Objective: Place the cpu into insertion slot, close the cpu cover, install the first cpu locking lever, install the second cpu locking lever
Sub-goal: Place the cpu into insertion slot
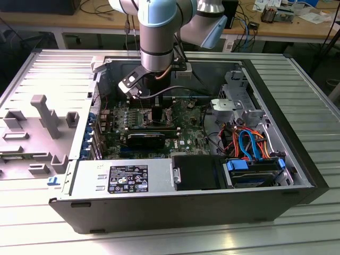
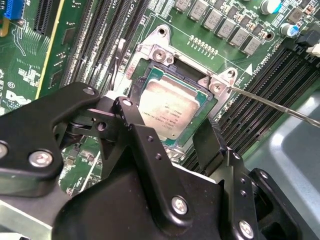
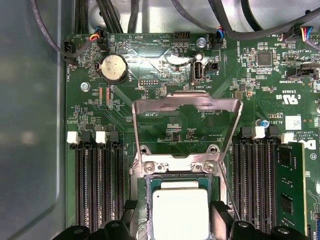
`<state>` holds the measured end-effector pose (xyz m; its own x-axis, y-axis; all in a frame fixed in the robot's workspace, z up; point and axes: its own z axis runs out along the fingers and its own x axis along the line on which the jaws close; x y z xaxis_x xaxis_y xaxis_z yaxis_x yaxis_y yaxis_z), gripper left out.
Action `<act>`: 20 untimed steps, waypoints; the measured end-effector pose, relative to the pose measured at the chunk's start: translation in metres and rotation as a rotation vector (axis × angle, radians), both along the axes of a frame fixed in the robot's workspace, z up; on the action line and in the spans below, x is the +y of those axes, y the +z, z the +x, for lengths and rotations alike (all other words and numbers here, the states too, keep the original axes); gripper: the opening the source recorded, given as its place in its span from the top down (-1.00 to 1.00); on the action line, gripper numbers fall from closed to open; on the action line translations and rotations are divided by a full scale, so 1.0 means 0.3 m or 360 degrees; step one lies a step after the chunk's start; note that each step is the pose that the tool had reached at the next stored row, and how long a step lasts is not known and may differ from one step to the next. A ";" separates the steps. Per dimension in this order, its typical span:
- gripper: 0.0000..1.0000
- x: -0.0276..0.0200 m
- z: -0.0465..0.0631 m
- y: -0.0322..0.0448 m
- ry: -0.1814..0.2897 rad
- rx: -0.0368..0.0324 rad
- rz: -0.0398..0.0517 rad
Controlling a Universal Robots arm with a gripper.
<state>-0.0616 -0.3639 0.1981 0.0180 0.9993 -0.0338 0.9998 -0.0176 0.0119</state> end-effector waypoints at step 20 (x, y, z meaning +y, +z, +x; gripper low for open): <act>-0.36 0.005 0.001 0.000 0.0001 0.0002 -0.0018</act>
<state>-0.0614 -0.3626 0.1981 0.0176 0.9988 -0.0449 0.9998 -0.0171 0.0111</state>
